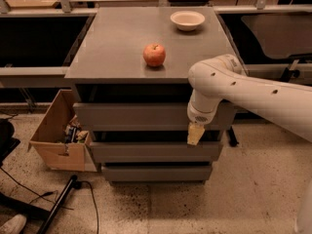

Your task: Open top drawer

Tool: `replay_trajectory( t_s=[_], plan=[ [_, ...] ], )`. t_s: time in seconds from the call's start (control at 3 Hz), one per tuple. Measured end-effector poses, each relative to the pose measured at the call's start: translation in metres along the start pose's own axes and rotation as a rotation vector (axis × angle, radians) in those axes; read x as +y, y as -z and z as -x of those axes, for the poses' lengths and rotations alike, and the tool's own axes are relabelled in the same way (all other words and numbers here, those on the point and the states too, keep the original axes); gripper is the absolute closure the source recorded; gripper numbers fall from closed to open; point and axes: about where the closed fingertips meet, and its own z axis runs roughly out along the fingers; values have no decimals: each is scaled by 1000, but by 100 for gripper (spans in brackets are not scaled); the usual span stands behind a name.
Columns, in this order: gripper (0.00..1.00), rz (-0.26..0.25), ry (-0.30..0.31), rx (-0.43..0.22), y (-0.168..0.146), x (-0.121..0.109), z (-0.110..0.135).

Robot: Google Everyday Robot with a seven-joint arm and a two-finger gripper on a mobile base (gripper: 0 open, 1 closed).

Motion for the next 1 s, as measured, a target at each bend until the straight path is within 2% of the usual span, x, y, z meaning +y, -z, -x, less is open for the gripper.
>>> replay_trajectory(
  t_s=[0.33, 0.67, 1.0],
  plan=[
    [71, 3, -7, 4, 6, 2, -3],
    [94, 7, -15, 8, 7, 5, -7],
    [100, 8, -15, 8, 22, 4, -5]
  ],
)
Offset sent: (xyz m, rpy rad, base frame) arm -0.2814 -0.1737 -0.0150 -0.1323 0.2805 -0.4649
